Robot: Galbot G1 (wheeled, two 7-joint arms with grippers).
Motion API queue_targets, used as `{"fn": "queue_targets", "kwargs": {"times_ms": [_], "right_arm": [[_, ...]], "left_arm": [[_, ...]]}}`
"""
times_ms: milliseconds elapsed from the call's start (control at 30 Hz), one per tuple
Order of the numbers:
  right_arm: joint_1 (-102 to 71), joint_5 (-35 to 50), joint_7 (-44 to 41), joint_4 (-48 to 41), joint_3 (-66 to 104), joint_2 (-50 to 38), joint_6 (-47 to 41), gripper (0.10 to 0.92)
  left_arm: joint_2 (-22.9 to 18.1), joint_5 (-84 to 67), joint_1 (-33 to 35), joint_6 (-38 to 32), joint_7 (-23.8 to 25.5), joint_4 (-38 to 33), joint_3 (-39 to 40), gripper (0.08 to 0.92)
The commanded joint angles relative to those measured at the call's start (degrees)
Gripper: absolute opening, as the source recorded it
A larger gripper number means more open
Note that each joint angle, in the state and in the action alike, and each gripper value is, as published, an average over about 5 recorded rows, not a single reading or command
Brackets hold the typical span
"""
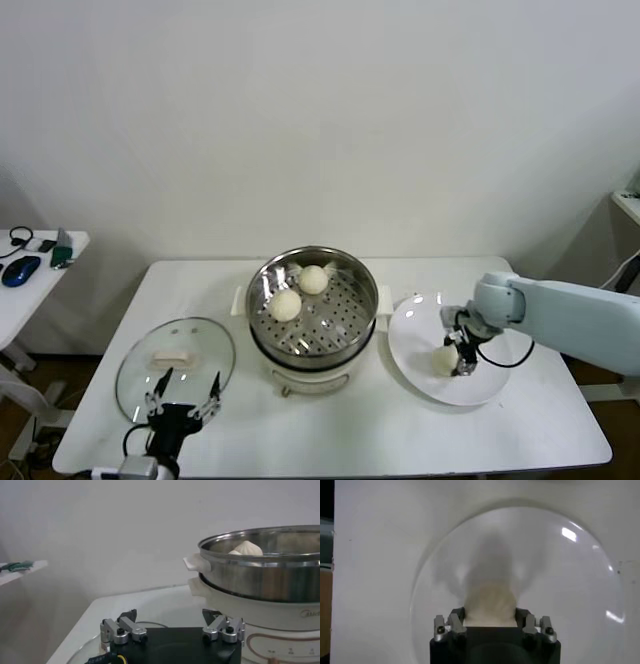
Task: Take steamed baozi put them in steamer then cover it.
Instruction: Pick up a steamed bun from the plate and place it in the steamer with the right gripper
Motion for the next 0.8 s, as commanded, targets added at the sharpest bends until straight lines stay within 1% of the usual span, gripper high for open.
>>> {"fn": "queue_targets", "kwargs": {"times_ms": [33, 133, 233, 333, 433, 533, 600, 700, 800], "right_arm": [[21.6, 3.3, -4.9, -0.4, -9.2, 4.7, 6.9, 0.662], [29.4, 5.7, -7.5, -0.6, -9.3, 8.3, 11.1, 0.662], [34.7, 6.4, -8.1, 0.7, -6.0, 11.7, 16.3, 0.662], [37.2, 5.5, -7.6, 5.0, -2.2, 14.8, 22.1, 0.662], [37.1, 3.9, -6.1, 11.2, -0.1, 17.7, 26.0, 0.662], [35.0, -0.2, -3.8, 17.3, 0.3, 20.5, 27.7, 0.662], [32.0, -4.7, -2.4, 20.6, 0.6, 22.7, 28.5, 0.662], [26.3, -11.5, -1.5, 22.5, 0.9, 25.8, 29.5, 0.662], [22.1, -15.5, -0.7, 22.2, 0.0, 28.9, 30.0, 0.662]], "left_arm": [[-0.2, 0.4, 0.2, 0.0, 0.0, -0.3, 0.1, 0.823], [-0.3, 0.7, 0.4, -0.1, 0.0, -0.5, 0.3, 0.823], [-0.3, 0.9, 0.5, -0.1, -0.1, -0.4, 0.3, 0.823], [-0.4, 1.1, 0.5, -0.2, -0.1, -0.2, 0.2, 0.823], [-0.7, 1.1, 0.5, -0.2, -0.2, -0.2, 0.2, 0.823], [-0.9, 1.2, 0.5, -0.1, -0.2, -0.4, 0.1, 0.823], [-1.0, 1.2, 0.4, -0.2, -0.2, -0.5, 0.0, 0.823], [-1.1, 1.3, 0.4, -0.2, -0.3, -0.7, -0.3, 0.823], [-1.2, 1.3, 0.5, -0.2, -0.3, -0.8, -0.5, 0.823]]}}
